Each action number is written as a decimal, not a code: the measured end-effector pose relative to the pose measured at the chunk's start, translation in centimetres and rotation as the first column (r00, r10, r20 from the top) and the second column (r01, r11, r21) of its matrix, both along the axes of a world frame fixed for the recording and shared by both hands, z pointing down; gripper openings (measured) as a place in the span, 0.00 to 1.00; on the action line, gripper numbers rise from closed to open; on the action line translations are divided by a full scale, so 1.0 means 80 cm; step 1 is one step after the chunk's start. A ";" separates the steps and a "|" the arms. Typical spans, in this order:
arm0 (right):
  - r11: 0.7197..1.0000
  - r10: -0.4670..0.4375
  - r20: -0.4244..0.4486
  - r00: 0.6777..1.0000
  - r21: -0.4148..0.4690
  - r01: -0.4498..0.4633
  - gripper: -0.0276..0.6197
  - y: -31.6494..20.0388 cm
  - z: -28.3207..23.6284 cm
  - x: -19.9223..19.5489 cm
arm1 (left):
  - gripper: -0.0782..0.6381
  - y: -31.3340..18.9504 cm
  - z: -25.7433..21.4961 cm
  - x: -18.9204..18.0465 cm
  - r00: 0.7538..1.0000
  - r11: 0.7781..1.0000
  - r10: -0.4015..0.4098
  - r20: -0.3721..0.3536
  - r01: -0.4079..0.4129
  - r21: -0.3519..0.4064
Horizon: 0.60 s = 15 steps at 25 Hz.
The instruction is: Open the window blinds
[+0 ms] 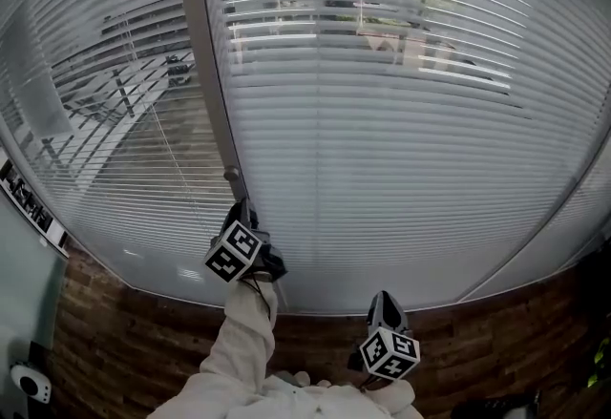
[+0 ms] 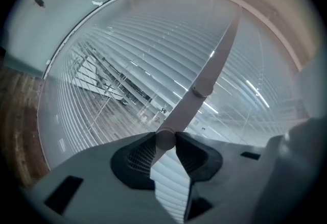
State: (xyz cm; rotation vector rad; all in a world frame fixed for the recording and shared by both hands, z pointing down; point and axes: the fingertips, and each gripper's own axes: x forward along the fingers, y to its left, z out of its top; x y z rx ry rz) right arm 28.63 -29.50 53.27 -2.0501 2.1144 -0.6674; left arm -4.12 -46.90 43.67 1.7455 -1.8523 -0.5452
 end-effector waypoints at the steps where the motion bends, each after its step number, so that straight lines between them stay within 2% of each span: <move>1: 1.000 0.000 -0.001 1.000 0.000 0.000 0.06 0.000 -0.001 0.000 | 0.28 0.000 0.000 0.000 1.000 1.000 -0.001 -0.011 0.001 0.003; 4: 1.000 0.001 -0.003 1.000 0.002 -0.001 0.06 -0.001 -0.002 0.000 | 0.28 0.000 0.000 0.001 0.999 1.000 0.002 -0.046 -0.001 0.011; 7: 1.000 0.001 -0.004 1.000 0.005 -0.001 0.06 -0.002 -0.003 0.000 | 0.28 0.001 0.000 0.001 0.993 1.000 0.002 -0.115 0.001 0.024; 10: 1.000 0.004 -0.006 1.000 0.007 -0.004 0.06 -0.003 -0.004 0.001 | 0.28 0.000 -0.001 0.000 0.980 0.999 0.003 -0.198 0.003 0.032; 15: 1.000 0.013 -0.005 1.000 0.003 -0.013 0.06 -0.004 -0.001 0.004 | 0.28 0.000 0.001 -0.002 0.958 0.999 -0.001 -0.287 0.013 0.041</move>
